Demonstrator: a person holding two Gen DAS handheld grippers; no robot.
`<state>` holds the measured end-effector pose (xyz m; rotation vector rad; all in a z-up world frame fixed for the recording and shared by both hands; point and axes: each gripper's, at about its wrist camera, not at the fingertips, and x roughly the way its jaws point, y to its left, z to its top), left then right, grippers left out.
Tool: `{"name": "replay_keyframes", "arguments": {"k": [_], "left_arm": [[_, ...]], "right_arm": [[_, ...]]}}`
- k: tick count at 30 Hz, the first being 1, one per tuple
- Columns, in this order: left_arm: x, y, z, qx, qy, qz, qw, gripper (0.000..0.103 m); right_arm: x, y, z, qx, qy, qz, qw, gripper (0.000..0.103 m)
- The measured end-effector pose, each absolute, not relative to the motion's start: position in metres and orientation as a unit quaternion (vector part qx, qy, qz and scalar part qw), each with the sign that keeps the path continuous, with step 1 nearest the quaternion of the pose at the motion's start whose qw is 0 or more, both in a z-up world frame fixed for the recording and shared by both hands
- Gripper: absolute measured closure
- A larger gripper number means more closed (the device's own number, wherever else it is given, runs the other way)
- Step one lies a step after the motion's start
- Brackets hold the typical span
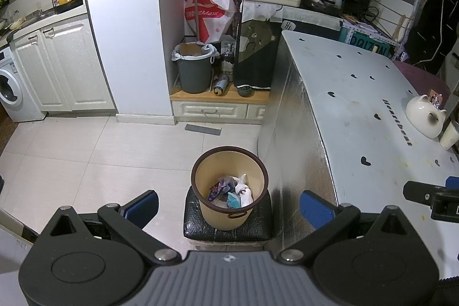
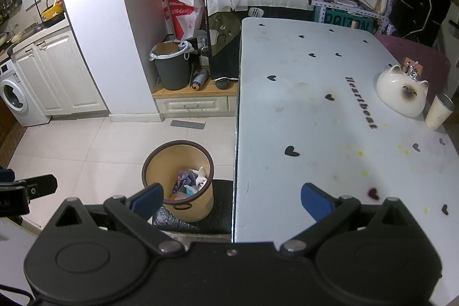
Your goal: Collect trash
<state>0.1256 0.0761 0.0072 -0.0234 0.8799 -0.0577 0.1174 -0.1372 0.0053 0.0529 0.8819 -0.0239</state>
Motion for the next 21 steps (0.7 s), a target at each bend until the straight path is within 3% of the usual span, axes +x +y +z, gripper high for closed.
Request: {"name": "replay_keyframes", "arguments": {"k": [21], "left_arm": [[0.1258, 0.0747, 0.0077, -0.011, 0.425, -0.027, 0.905, 0.0]], "right_arm": [[0.1172, -0.1369, 0.006, 0.026, 0.427, -0.011, 0.904, 0.0]]}}
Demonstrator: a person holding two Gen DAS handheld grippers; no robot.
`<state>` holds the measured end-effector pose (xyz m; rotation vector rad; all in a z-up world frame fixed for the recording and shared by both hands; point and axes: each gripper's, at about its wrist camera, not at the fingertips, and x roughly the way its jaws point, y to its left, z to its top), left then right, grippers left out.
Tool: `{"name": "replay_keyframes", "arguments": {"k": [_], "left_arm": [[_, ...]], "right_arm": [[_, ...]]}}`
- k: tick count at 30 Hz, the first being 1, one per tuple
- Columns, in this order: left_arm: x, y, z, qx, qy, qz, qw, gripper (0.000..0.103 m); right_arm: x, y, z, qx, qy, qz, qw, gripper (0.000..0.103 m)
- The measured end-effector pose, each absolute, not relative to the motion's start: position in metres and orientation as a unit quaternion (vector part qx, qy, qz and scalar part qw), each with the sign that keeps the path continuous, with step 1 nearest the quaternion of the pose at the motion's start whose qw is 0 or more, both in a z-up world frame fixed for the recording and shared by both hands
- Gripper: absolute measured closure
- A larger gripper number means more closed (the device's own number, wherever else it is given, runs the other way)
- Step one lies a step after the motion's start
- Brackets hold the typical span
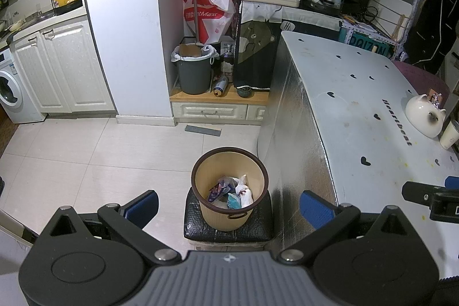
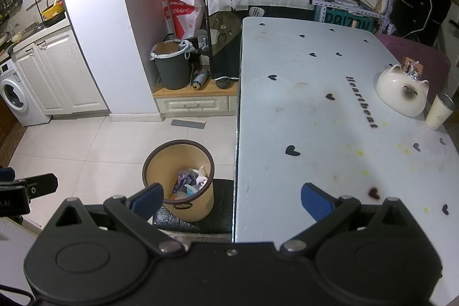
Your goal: Collect trash
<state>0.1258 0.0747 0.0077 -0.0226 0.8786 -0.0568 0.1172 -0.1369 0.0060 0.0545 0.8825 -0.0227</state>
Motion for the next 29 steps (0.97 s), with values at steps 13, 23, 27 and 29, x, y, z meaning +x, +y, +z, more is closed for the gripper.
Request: {"name": "replay_keyframes", "arguments": {"k": [13, 23, 27, 29], "left_arm": [[0.1267, 0.0744, 0.0109, -0.009, 0.424, -0.028, 0.905, 0.0], [0.1271, 0.0748, 0.0124, -0.008, 0.423, -0.027, 0.906, 0.0], [0.1265, 0.0744, 0.0118, -0.009, 0.423, -0.028, 0.906, 0.0], [0.1267, 0.0744, 0.0121, -0.008, 0.423, -0.027, 0.906, 0.0]], "right_arm": [[0.1171, -0.1377, 0.0058, 0.027, 0.427, -0.011, 0.904, 0.0], [0.1171, -0.1387, 0.0055, 0.027, 0.427, -0.011, 0.904, 0.0], [0.1171, -0.139, 0.0053, 0.027, 0.427, -0.011, 0.904, 0.0], [0.1171, -0.1389, 0.0055, 0.027, 0.427, -0.011, 0.904, 0.0]]}}
